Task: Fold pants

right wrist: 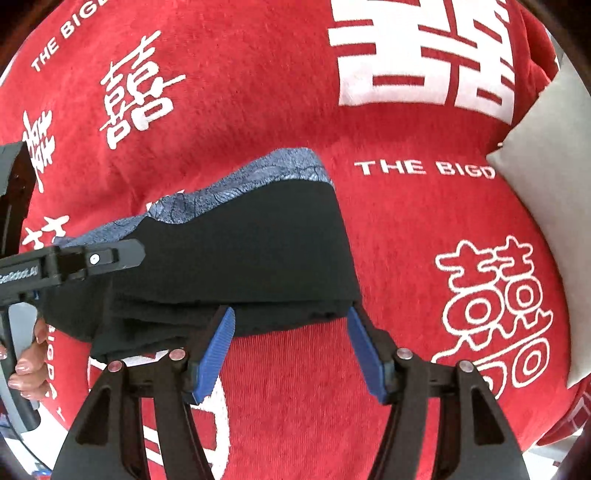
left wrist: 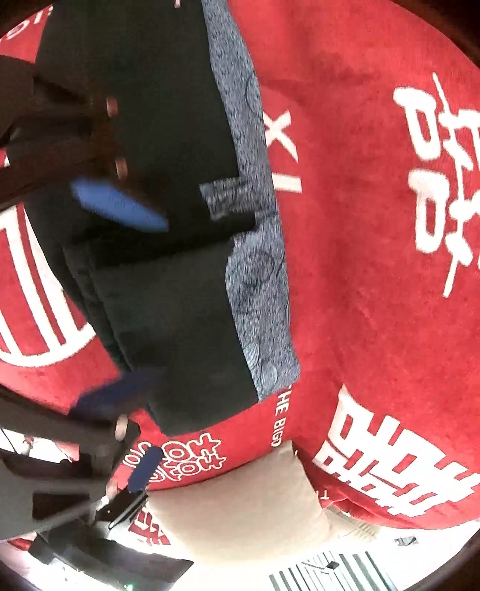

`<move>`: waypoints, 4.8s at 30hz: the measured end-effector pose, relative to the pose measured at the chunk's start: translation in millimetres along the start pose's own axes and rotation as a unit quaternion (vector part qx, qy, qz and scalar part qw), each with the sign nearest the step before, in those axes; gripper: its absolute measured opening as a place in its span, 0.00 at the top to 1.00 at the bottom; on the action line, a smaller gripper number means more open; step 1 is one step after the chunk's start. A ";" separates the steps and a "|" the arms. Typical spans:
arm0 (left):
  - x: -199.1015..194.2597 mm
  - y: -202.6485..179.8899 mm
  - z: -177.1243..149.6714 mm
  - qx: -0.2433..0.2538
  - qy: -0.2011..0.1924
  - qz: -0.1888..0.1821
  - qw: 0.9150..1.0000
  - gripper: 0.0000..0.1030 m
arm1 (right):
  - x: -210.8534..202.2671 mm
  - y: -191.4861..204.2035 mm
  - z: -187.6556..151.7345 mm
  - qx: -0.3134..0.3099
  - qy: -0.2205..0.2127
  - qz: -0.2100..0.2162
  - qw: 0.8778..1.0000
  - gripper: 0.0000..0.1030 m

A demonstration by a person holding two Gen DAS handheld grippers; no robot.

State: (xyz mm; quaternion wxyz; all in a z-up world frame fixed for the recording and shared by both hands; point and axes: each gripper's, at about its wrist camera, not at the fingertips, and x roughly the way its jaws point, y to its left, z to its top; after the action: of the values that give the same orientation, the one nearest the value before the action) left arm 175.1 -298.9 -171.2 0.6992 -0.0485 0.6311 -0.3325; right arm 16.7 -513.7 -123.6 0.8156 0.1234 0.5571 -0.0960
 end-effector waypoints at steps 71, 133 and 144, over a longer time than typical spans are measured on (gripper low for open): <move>60.2 -33.9 -2.2 0.057 -0.006 0.136 0.989 0.22 | 54.1 -26.4 40.9 -0.013 0.095 0.059 0.994 0.73; -127.4 277.6 -152.4 -0.392 -0.227 0.026 0.891 0.05 | 98.3 178.3 8.5 -0.195 0.153 -0.046 0.968 0.11; -116.7 297.3 -157.5 -0.401 -0.251 -0.018 0.881 0.05 | 107.1 187.7 6.5 -0.193 0.156 -0.059 0.967 0.10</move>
State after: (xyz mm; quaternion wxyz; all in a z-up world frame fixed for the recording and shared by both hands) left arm 153.2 48.1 -248.2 0.7490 -0.4175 0.5130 -0.0400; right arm 116.3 -339.2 -203.5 0.7196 -0.0557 0.6920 -0.0137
